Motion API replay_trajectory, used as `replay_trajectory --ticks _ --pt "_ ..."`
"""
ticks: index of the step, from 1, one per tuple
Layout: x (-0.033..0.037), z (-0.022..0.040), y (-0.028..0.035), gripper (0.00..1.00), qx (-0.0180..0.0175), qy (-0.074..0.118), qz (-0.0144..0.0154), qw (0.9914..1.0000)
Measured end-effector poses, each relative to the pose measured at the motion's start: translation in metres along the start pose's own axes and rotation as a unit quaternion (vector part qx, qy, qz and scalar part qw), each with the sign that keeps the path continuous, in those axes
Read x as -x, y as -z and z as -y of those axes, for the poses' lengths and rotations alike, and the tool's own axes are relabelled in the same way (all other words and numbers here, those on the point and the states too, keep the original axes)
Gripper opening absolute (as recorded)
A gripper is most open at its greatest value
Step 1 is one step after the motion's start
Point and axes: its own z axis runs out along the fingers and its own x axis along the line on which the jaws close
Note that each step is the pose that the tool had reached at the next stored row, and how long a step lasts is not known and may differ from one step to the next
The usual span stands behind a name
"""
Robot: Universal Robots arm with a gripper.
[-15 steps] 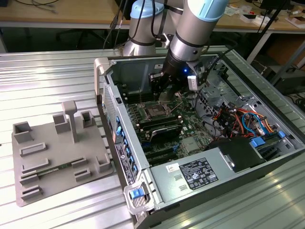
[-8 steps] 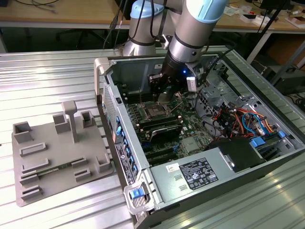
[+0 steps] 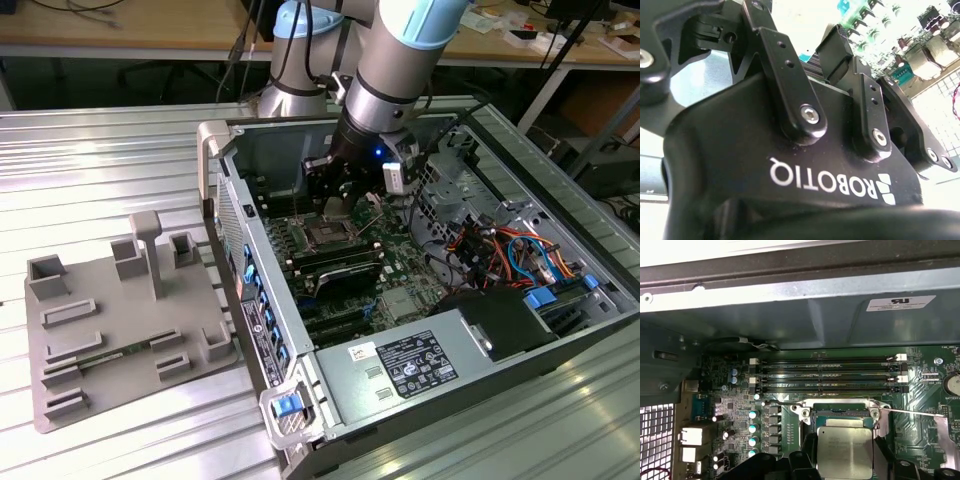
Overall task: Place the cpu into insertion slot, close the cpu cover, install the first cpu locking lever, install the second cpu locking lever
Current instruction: 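Place the cpu into insertion slot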
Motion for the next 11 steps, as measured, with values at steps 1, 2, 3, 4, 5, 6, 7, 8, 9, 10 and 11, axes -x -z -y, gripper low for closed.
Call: replay_trajectory --ticks 1,2,3,4,5,6,7,8,9,10,11 --pt "0.0 0.0 0.0 0.55 0.0 0.0 0.0 1.0" --pt "-0.0001 0.0001 0.0 0.55 0.0 0.0 0.0 1.0" --pt "-0.0001 0.0 0.0 0.55 0.0 0.0 0.0 1.0" --pt "-0.0001 0.0 0.0 0.55 0.0 0.0 0.0 1.0" --pt "-0.0002 0.0 0.0 0.55 0.0 0.0 0.0 1.0" --pt "-0.0002 0.0001 0.0 0.55 0.0 0.0 0.0 1.0" --pt "-0.0002 0.0 0.0 0.55 0.0 0.0 0.0 1.0" --pt "-0.0002 0.0 0.0 0.55 0.0 -0.001 0.0 1.0" --pt "-0.0002 0.0 0.0 0.55 0.0 -0.002 0.0002 1.0" --pt "-0.0002 0.0 0.0 0.55 0.0 -0.003 0.0003 0.99999" --pt "-0.0002 0.0 0.0 0.55 0.0001 -0.004 0.0003 0.99999"
